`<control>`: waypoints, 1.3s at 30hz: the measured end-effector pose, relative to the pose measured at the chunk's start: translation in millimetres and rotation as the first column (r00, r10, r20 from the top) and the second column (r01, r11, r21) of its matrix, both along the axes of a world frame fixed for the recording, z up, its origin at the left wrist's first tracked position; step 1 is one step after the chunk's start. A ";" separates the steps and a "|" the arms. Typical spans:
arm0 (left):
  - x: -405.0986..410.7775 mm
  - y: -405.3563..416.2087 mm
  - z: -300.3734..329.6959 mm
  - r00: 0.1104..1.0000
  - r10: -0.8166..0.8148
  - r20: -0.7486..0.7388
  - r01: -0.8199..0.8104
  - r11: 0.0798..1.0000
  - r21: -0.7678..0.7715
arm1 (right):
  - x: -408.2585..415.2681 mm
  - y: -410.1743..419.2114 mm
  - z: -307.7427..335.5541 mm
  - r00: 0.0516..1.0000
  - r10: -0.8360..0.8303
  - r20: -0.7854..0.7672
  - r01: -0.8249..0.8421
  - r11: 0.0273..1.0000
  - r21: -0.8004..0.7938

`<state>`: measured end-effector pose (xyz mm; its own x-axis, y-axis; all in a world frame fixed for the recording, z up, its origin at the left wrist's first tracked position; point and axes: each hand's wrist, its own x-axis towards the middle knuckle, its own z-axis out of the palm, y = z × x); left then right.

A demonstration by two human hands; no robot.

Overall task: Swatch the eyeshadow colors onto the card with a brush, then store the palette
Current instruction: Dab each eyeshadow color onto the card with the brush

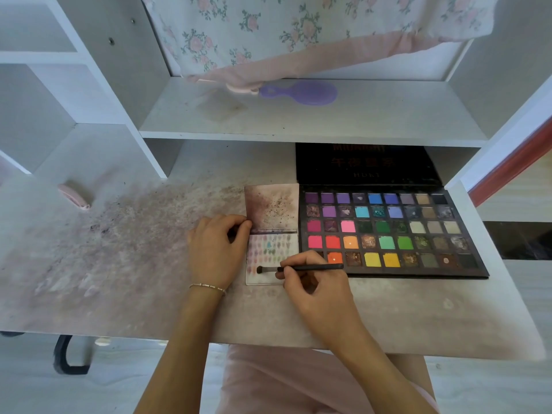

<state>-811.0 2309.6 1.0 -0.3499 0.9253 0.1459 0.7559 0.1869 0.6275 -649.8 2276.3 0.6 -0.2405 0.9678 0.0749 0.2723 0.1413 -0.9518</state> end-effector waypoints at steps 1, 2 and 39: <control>0.2 -0.1 0.2 1.000 0.003 0.001 -0.003 1.000 -0.002 | -0.1 0.3 0.3 1.000 -0.005 0.011 0.005 1.000 0.009; 0.2 0.0 0.3 1.000 0.004 0.000 -0.004 1.000 -0.005 | -0.4 0.4 0.5 1.000 -0.010 0.020 0.009 1.000 0.018; 0.4 -0.6 0.1 1.000 0.007 -0.004 -0.007 1.000 0.028 | 5.9 0.5 -2.0 0.972 -0.102 -0.209 0.121 0.989 0.079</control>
<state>-810.6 2309.0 1.1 -0.3561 0.9183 0.1730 0.7569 0.1749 0.6296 -643.9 2276.8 -1.4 -0.1016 0.9745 0.1999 0.0924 0.2093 -0.9735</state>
